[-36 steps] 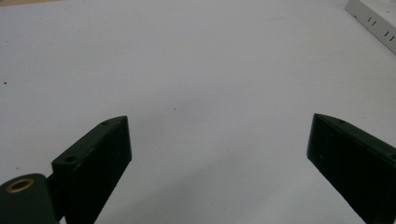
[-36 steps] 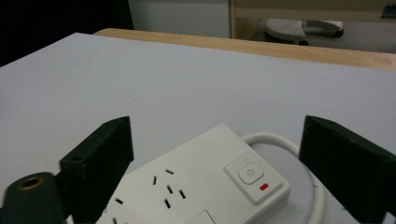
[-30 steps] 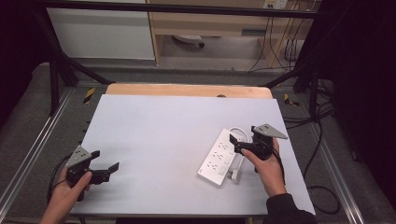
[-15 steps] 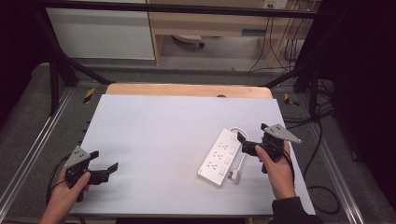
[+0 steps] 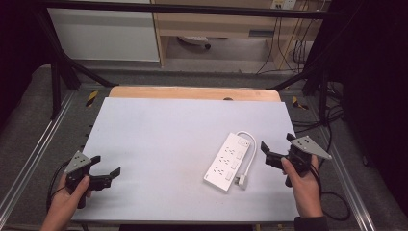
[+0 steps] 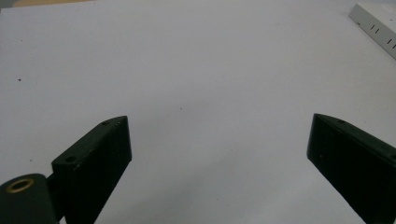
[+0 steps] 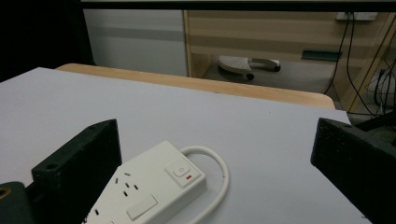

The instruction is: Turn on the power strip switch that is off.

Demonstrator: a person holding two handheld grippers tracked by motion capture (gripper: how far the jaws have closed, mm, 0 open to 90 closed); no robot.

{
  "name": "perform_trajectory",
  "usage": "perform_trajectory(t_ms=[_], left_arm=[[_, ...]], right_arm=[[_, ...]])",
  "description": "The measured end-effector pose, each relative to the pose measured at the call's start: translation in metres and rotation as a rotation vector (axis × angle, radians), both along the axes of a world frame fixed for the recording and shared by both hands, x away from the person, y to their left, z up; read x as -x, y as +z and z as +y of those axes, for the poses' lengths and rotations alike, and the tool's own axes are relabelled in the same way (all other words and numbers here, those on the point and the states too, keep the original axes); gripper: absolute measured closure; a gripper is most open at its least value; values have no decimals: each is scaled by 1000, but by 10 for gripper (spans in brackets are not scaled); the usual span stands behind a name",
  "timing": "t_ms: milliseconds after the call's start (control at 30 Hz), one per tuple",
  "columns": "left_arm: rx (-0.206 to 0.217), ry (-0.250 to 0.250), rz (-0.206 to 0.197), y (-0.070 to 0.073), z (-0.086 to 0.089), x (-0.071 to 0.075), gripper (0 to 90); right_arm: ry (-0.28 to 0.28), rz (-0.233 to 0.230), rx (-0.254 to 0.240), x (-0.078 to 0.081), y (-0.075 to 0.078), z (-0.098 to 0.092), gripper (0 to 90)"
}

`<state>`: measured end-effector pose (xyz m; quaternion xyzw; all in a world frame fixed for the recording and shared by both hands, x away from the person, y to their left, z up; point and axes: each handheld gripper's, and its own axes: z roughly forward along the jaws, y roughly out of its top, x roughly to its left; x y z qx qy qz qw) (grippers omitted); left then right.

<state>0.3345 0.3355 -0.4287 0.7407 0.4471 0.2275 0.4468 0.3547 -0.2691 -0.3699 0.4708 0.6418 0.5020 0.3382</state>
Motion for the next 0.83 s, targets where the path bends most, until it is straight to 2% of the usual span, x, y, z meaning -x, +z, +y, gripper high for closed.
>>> perform_trajectory(t_ms=[100, 433, 633, 667, 733, 767, 800, 833], left_arm=[[0, 0, 0, 0, 0, 0, 66], [1, 2, -1, 0, 1, 1, 67], [2, 2, -3, 1, 1, 1, 66], [1, 2, -4, 1, 1, 1, 66], [1, 1, -4, 1, 1, 1, 66], [1, 1, -4, 1, 1, 1, 66], [1, 1, -4, 1, 1, 1, 66], [1, 1, -4, 1, 1, 1, 66]], right_arm=[[-10, 2, 7, 2, -4, -6, 18], [-48, 29, -20, 4, -22, -26, 30], [-68, 58, -1, -1, -40, -33, 42], [-71, 95, 14, -3, -50, -34, 46], [-67, 136, 42, -7, -61, -33, 46], [-67, 136, 42, -7, -61, -33, 46], [-61, 192, 70, -12, -70, -31, 46], [-61, 192, 70, -12, -70, -31, 46]])
